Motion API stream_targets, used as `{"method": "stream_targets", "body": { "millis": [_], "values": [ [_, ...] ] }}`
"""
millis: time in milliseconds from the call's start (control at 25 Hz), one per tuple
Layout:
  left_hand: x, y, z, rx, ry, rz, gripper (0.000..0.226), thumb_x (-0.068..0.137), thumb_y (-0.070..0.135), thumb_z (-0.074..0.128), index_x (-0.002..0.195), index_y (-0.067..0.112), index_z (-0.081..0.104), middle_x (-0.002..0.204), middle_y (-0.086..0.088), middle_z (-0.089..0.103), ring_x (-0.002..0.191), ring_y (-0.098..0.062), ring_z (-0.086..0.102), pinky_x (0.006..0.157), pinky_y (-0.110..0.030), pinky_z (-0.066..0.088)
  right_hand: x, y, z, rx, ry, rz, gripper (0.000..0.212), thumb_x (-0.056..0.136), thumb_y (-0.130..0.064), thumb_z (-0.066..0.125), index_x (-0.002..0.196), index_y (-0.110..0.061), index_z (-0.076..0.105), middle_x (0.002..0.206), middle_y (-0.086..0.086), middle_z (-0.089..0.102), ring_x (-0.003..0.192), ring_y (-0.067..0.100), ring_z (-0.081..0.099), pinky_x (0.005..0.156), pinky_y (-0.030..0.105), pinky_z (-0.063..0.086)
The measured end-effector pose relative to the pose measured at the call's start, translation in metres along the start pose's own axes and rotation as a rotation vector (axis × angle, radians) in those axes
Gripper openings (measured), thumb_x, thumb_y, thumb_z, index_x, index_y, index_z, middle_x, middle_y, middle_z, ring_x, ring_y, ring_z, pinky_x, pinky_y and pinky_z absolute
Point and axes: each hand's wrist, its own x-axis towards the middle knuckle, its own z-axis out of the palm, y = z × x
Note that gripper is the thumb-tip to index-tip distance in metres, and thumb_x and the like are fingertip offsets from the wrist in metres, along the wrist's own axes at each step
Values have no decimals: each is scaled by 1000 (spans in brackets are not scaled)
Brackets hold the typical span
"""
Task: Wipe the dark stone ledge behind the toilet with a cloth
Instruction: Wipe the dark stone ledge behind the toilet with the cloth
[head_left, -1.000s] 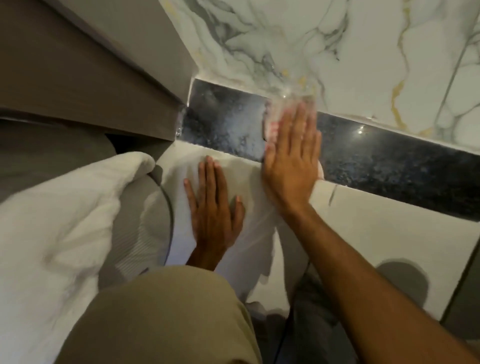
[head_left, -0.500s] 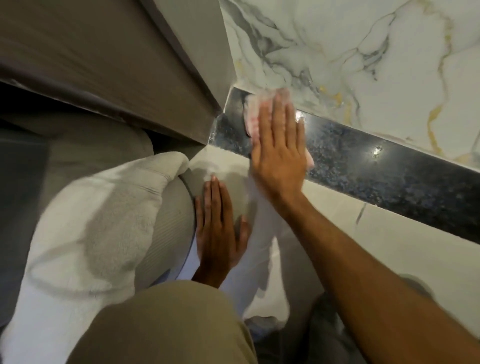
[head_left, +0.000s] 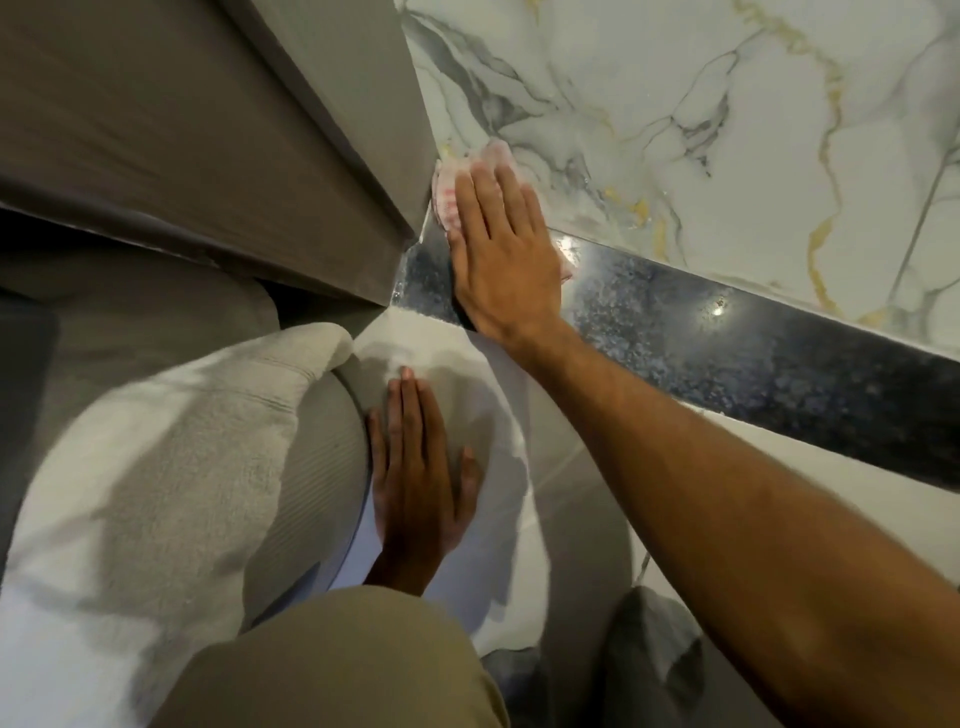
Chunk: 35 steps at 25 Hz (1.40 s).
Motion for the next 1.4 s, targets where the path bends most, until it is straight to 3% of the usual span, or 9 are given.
{"method": "stream_targets", "body": {
  "millis": [80, 320, 440, 560, 680, 880, 1040, 1160, 1400],
  "values": [
    [0, 2, -2, 11, -7, 0, 82, 115, 54, 16, 175, -2, 16, 185, -22, 11, 174, -35, 7, 142, -52, 5, -22, 23, -2, -13, -33, 2, 65, 119, -40, 18, 176, -11, 7, 186, 14, 3, 174, 29, 1, 144, 50, 10],
    [18, 17, 3, -11, -9, 81, 79, 114, 48, 24, 176, 0, 13, 186, -19, 4, 174, -35, 6, 142, -55, 3, -62, 111, -22, -41, 113, 631, 67, 119, -36, 17, 173, 1, 6, 184, 23, 4, 173, 37, 4, 143, 53, 14],
    [18, 15, 1, -11, -10, 98, 80, 113, 48, 30, 175, 0, 15, 185, -22, 9, 173, -37, 6, 141, -59, 6, -15, 60, -16, 26, 79, 338, 65, 119, -35, 18, 175, -5, 2, 185, 18, -2, 174, 33, 0, 144, 50, 9],
    [19, 16, -5, -31, -4, 113, 79, 113, 47, 33, 174, -2, 20, 184, -23, 15, 172, -39, 12, 140, -63, 14, -18, 51, -16, 61, -16, 72, 59, 121, -39, 26, 175, -16, 22, 185, 5, 15, 174, 22, 13, 143, 41, 16],
    [19, 16, -6, -41, -12, 111, 79, 112, 46, 32, 174, -1, 20, 184, -23, 16, 172, -39, 15, 140, -61, 14, -65, 94, -18, 56, 70, 239, 54, 121, -27, 38, 173, -17, 30, 183, 3, 24, 172, 22, 21, 142, 41, 23],
    [26, 29, -33, 13, -125, 57, 79, 111, 47, 31, 173, -2, 24, 181, -26, 21, 169, -43, 23, 134, -66, 31, -149, 78, -20, 175, 70, 471, 83, 101, 16, 48, 174, -15, 24, 184, 3, 21, 173, 20, 16, 132, 36, 38],
    [19, 54, -120, 4, -192, 155, 77, 113, 49, 28, 173, 1, 29, 181, -23, 23, 168, -41, 26, 136, -64, 27, -215, 37, -61, 445, -295, 619, 61, 117, -11, 41, 175, -18, 23, 184, 3, 21, 171, 24, 23, 137, 43, 32],
    [0, 68, -217, -33, -250, 187, 75, 114, 49, 24, 172, 3, 31, 182, -21, 25, 169, -39, 25, 137, -62, 27, -261, 8, -132, 619, -615, 757, 42, 116, -26, 49, 156, -17, 58, 162, 13, 59, 150, 33, 57, 126, 41, 45],
    [-74, 59, -466, 11, -274, 201, 72, 114, 45, 31, 169, 0, 38, 178, -24, 33, 166, -42, 31, 134, -64, 32, -329, -91, -362, 790, -476, 686, 35, 114, -12, 55, 146, -9, 67, 147, 15, 72, 138, 35, 67, 121, 43, 54]
  ]
}}
